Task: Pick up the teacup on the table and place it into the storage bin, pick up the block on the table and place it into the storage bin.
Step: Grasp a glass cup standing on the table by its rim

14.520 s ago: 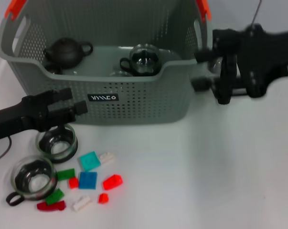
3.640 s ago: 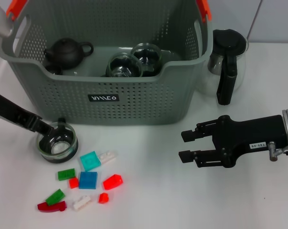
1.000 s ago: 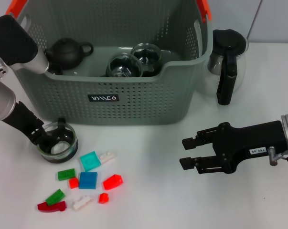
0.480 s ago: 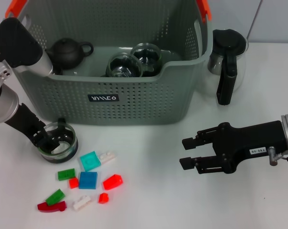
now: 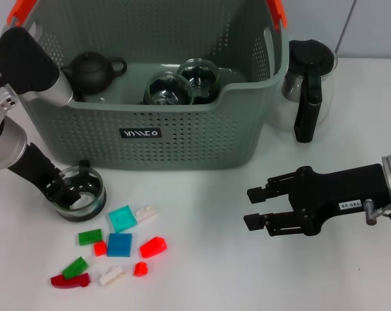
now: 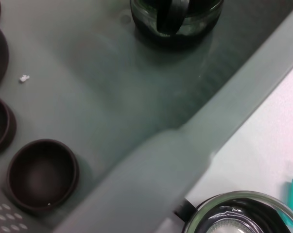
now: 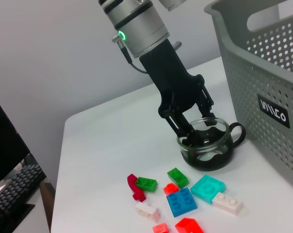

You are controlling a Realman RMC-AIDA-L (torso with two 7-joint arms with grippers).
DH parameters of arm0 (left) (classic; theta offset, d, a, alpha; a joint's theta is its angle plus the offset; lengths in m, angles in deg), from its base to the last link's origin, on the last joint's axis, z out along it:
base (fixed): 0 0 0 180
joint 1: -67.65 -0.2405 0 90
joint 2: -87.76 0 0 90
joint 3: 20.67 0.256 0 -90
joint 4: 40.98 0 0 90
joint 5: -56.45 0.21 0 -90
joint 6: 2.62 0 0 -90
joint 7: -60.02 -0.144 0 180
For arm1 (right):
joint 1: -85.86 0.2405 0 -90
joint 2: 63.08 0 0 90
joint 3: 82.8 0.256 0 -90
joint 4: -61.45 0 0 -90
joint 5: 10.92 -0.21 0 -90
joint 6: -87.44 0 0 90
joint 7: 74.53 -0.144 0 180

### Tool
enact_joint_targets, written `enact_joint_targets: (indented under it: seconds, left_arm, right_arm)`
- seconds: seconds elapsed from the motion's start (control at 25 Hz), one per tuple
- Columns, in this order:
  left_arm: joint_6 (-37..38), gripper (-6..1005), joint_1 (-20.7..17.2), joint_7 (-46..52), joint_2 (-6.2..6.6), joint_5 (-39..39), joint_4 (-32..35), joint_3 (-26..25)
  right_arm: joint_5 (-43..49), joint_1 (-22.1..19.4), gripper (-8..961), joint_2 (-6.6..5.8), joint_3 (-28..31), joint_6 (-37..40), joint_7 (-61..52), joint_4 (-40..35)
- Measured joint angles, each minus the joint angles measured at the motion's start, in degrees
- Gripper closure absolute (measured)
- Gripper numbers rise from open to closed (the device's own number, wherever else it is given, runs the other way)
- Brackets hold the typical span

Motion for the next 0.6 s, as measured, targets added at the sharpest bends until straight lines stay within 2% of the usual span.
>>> enact_joint_targets:
  seconds: [0.24,0.6]
  left_arm:
    - [-0.3,421,0.2,0.0,-0.14,0.0,-0.3,0.1]
    - [-2.2,552,0.8,1.3,0.25,0.0,-2.4,2.1]
  right_arm:
    - [0.0,0.0,387,0.0,0.0,0.0,0.0,0.0]
    - [0.0,0.0,387,0.0,0.0,0.0,0.0,0.0]
